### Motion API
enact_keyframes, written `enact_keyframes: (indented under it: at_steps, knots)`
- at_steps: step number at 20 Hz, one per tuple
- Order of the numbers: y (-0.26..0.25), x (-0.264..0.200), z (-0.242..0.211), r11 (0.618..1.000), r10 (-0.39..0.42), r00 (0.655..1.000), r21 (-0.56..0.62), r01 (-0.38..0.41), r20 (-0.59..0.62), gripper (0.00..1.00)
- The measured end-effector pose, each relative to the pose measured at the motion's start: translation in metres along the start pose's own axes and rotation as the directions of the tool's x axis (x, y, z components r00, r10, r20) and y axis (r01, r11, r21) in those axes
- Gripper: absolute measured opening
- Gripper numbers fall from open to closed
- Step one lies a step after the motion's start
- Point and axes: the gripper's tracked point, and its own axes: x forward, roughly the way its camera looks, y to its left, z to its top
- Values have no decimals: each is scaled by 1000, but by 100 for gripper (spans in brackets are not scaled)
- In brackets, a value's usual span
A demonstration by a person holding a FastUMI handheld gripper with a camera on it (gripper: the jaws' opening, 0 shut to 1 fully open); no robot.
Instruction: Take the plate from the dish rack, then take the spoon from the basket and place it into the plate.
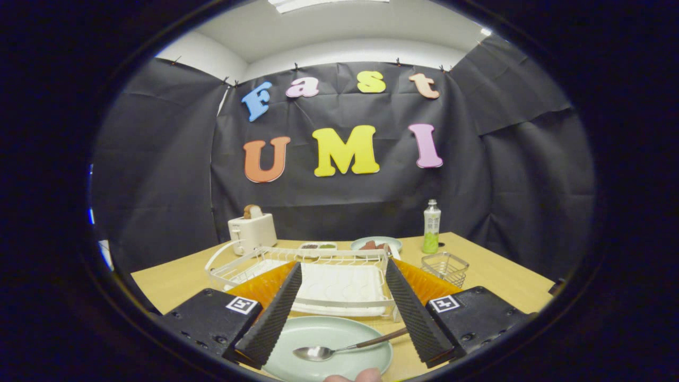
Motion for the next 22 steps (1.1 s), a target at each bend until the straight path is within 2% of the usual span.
enact_keyframes:
  at_steps: [7,12,16,22]
  knots:
    - [-7,-14,23,998,-60,997,-20,60,38,100]
    - [-24,-41,69,988,-151,983,-3,152,100,100]
    - [-10,-68,96,988,-151,974,-6,155,168,100]
    - [9,-97,98,988,-138,972,-43,149,189,100]
